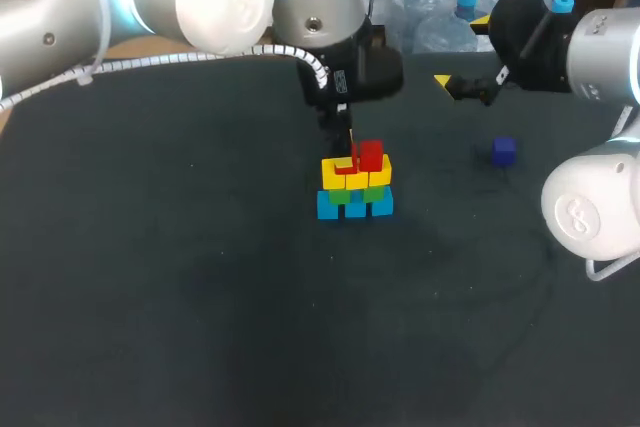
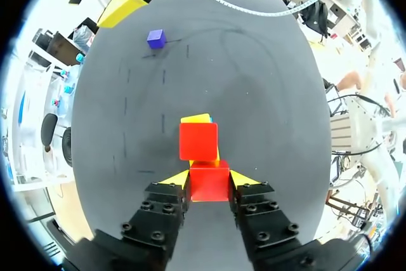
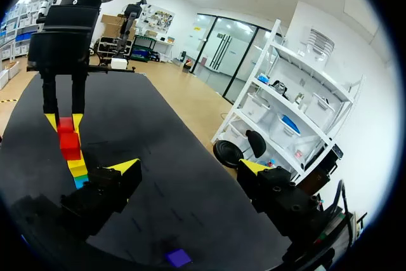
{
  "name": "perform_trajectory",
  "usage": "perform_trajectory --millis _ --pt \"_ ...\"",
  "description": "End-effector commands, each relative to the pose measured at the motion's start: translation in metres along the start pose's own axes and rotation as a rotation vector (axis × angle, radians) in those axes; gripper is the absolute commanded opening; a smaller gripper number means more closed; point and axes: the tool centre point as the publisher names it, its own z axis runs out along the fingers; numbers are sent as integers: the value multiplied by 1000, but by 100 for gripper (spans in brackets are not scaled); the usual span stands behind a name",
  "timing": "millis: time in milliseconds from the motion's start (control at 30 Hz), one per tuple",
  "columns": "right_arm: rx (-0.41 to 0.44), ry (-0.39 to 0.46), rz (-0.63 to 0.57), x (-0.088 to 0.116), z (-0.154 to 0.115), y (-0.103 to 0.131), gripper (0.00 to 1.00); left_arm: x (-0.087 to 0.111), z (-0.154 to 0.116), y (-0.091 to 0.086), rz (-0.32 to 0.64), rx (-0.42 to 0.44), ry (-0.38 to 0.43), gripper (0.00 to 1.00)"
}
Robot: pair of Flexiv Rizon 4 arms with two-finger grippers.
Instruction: Place the blue cubes, place green cubes on the blue cubes, place the yellow cubes on the green cubes, then place the red cubes on the yellow cubes, and place purple cube on the red cubes.
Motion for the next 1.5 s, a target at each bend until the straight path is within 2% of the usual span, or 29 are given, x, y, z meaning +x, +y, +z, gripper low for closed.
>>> perform_trajectory --millis 33,67,100,200,433,467,500,533,567,900,967,1033,1100,1167,1500 --pt "4 3 0 -1 0 1 100 0 0 2 1 3 0 1" --pt "4 3 0 -1 0 1 100 0 0 2 1 4 0 5" --pt "4 3 0 -1 0 1 100 0 0 2 -1 5 0 20" --pt "4 3 0 -1 0 1 100 0 1 2 -2 6 -1 24" --pt "4 3 0 -1 0 1 100 0 1 2 -1 9 -5 53" --pt "4 3 0 -1 0 1 100 0 1 2 -1 9 -5 64" --pt "4 3 0 -1 0 1 100 0 1 2 -1 9 -5 85" --pt "4 3 0 -1 0 1 100 0 2 2 -1 9 -6 95" --pt "4 3 0 -1 0 1 100 0 2 2 -1 9 -6 100" --pt "4 3 0 -1 0 1 100 0 2 2 -3 5 -8 100" --pt "4 3 0 -1 0 1 100 0 2 2 -4 4 -8 87" --pt "4 3 0 -1 0 1 100 0 3 3 -8 -2 -4 81" --pt "4 3 0 -1 0 1 100 1 3 4 -12 -6 -5 64" --pt "4 3 0 -1 0 1 100 1 3 4 -13 -8 -3 52" --pt "4 3 0 -1 0 1 100 1 3 4 -5 -5 2 51"
